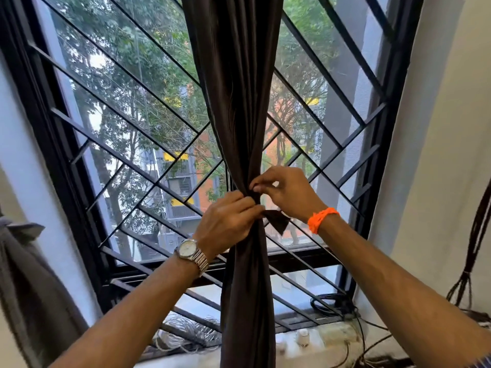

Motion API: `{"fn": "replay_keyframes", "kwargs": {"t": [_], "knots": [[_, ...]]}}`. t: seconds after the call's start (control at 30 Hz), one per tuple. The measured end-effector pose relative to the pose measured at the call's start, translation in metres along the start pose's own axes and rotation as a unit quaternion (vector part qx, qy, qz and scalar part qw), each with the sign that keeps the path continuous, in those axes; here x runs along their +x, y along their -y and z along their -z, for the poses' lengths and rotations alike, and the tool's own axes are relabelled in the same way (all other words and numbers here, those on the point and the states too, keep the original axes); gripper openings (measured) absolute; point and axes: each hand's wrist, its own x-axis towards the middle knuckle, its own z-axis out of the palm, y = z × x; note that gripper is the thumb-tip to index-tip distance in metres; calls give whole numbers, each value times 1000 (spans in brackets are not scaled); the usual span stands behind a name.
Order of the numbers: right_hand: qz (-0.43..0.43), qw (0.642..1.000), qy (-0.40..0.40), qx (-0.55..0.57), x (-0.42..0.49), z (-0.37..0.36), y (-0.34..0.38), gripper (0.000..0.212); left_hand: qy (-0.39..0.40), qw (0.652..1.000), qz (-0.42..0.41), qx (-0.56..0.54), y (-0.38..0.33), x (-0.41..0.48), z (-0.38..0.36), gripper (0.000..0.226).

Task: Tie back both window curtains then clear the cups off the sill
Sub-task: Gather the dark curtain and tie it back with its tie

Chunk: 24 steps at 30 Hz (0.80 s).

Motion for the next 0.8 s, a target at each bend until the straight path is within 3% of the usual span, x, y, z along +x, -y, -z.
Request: {"fn": "replay_keyframes", "kwargs": {"t": [0.07,0.17,0.37,0.5,0.67,0.73,0.8], "knots": [[-34,998,11,45,0,6,4,10,-3,999,15,-35,3,9,3,13],[-89,987,24,129,-2,14,7,15,2,990,111,-85,1,15,2,14],[-226,913,-27,338,-7,15,8,50,-24,963,226,-147,-9,23,-7,12],[-257,884,-44,389,-13,7,5,49,-63,942,273,-185,-14,29,-7,13],[-242,845,-34,476,-27,4,0,17,-88,904,379,-178,-14,31,-8,23],[-218,827,-14,518,-33,5,-5,31,-70,891,410,-183,-8,31,-5,30],[-162,856,-14,491,-38,2,-11,40,-51,886,407,-216,-4,32,-2,34]]}}
